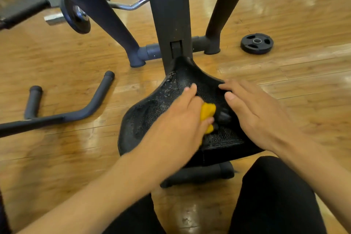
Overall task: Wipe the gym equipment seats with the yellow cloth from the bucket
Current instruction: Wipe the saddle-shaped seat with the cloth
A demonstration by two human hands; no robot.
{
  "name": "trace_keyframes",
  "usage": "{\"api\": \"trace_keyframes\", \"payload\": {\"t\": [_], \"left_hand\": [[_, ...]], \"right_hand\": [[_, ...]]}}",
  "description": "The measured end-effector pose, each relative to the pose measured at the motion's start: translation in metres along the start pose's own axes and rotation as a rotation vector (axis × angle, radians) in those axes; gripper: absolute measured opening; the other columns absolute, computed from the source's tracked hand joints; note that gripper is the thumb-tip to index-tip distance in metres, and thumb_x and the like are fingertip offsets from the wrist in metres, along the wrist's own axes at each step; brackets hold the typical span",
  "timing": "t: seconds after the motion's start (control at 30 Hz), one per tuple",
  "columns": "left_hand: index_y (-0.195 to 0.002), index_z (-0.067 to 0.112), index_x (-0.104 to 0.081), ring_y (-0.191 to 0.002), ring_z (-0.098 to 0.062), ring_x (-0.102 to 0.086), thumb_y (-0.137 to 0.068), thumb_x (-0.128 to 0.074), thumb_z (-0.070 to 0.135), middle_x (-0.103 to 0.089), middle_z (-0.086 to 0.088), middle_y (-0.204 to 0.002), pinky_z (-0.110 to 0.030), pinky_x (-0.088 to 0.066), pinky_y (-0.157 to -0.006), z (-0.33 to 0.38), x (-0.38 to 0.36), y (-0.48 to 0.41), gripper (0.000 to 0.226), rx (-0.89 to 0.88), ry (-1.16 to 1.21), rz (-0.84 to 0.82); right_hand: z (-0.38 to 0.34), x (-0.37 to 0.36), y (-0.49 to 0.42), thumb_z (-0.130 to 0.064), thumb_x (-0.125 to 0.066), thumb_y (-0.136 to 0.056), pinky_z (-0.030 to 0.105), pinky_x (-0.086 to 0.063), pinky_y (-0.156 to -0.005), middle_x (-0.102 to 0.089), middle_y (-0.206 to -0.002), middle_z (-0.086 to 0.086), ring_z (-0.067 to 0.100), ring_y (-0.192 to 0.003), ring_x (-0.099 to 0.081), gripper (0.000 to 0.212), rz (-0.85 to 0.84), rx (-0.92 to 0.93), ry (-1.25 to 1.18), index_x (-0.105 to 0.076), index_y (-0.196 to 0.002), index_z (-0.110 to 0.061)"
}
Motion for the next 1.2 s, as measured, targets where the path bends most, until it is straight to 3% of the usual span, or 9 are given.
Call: {"api": "trace_keyframes", "payload": {"t": [0.13, 0.27, 0.43, 0.63, 0.73, 0.83, 0.9, 1.03, 1.2], "left_hand": [[-0.134, -0.006, -0.047, -0.157, -0.039, -0.006, -0.104, -0.054, 0.03, -0.013, -0.031, -0.164, -0.05, -0.022, -0.125, -0.038, -0.009, -0.078, 0.047, 0.064, -0.084, 0.032], [-0.128, 0.0, -0.053, -0.13, -0.042, -0.041, -0.104, -0.055, 0.033, -0.036, -0.021, -0.145, -0.047, -0.04, -0.106, -0.043, -0.003, -0.116, 0.041, 0.135, -0.172, 0.059], [-0.112, 0.008, -0.061, -0.105, -0.026, -0.047, -0.103, -0.05, 0.034, -0.047, -0.008, -0.118, -0.043, -0.045, -0.089, -0.008, 0.003, -0.032, 0.03, -0.036, -0.105, 0.079], [-0.134, 0.007, -0.062, -0.125, -0.028, -0.054, -0.103, -0.052, 0.033, -0.053, -0.007, -0.141, -0.042, -0.047, -0.101, -0.003, 0.004, -0.003, 0.042, -0.008, 0.003, 0.028], [-0.125, -0.007, -0.065, -0.118, -0.04, -0.061, -0.101, -0.061, 0.014, -0.061, -0.026, -0.13, -0.037, -0.044, -0.096, -0.027, 0.0, -0.065, 0.032, 0.017, -0.112, 0.069], [-0.13, -0.002, -0.061, -0.133, -0.038, -0.049, -0.106, -0.052, 0.025, -0.051, -0.023, -0.142, -0.044, -0.04, -0.105, -0.055, 0.004, -0.124, 0.037, 0.106, -0.145, 0.022], [-0.117, 0.002, -0.064, -0.121, -0.04, -0.057, -0.104, -0.055, 0.03, -0.06, -0.019, -0.127, -0.048, -0.047, -0.097, -0.061, 0.006, -0.133, 0.032, 0.129, -0.145, 0.004], [-0.125, 0.002, -0.066, -0.124, -0.04, -0.06, -0.1, -0.049, 0.032, -0.064, -0.018, -0.135, -0.048, -0.049, -0.105, -0.033, 0.006, -0.048, 0.043, -0.039, -0.064, 0.025], [-0.143, 0.014, -0.06, -0.143, -0.017, -0.046, -0.098, -0.037, 0.049, -0.055, 0.0, -0.15, -0.024, -0.032, -0.116, -0.006, 0.01, 0.041, 0.062, -0.097, 0.029, 0.036]], "right_hand": [[0.002, -0.002, -0.001, -0.055, -0.014, -0.098, 0.028, -0.037, -0.09, -0.055, -0.131, -0.016, 0.002, -0.123, -0.044, 0.06, 0.023, 0.002, -0.007, -0.058, -0.128, -0.028], [0.002, -0.002, -0.001, -0.057, -0.014, -0.097, 0.034, -0.042, -0.094, -0.055, -0.13, -0.017, 0.005, -0.123, -0.046, 0.059, 0.01, -0.008, 0.015, -0.057, -0.128, -0.032], [0.001, -0.002, 0.0, -0.057, -0.014, -0.098, 0.043, -0.047, -0.093, -0.055, -0.121, -0.017, 0.008, -0.117, -0.05, 0.056, 0.016, 0.002, 0.017, -0.057, -0.122, -0.03], [-0.001, -0.001, 0.002, -0.054, -0.014, -0.099, 0.038, -0.044, -0.095, -0.056, -0.13, -0.017, 0.005, -0.123, -0.047, 0.057, 0.031, -0.009, -0.025, -0.059, -0.126, -0.031], [-0.001, 0.0, 0.0, -0.054, -0.015, -0.1, 0.046, -0.047, -0.093, -0.058, -0.122, -0.015, 0.009, -0.117, -0.051, 0.053, 0.027, -0.007, -0.029, -0.059, -0.119, -0.03], [-0.001, 0.001, -0.001, -0.055, -0.015, -0.098, 0.048, -0.046, -0.093, -0.06, -0.12, -0.013, 0.012, -0.116, -0.053, 0.055, 0.034, -0.013, -0.042, -0.06, -0.118, -0.029], [0.0, 0.0, -0.001, -0.055, -0.015, -0.098, 0.048, -0.046, -0.095, -0.06, -0.122, -0.011, 0.014, -0.118, -0.053, 0.056, 0.028, -0.013, -0.032, -0.06, -0.121, -0.03], [0.002, -0.002, 0.001, -0.051, -0.018, -0.101, 0.046, -0.046, -0.096, -0.059, -0.125, -0.012, 0.012, -0.119, -0.052, 0.053, 0.047, 0.008, -0.03, -0.061, -0.121, -0.028], [0.003, -0.002, 0.0, -0.046, -0.02, -0.102, 0.036, -0.042, -0.095, -0.057, -0.131, -0.018, 0.005, -0.124, -0.048, 0.051, 0.062, -0.025, -0.078, -0.061, -0.129, -0.03]]}}
Point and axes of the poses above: each hand's wrist, its own y-axis away from the middle knuckle, its own x-axis out of the back of the hand, z = x × y, the point moved 1 cm from there along -y, towards the middle knuckle
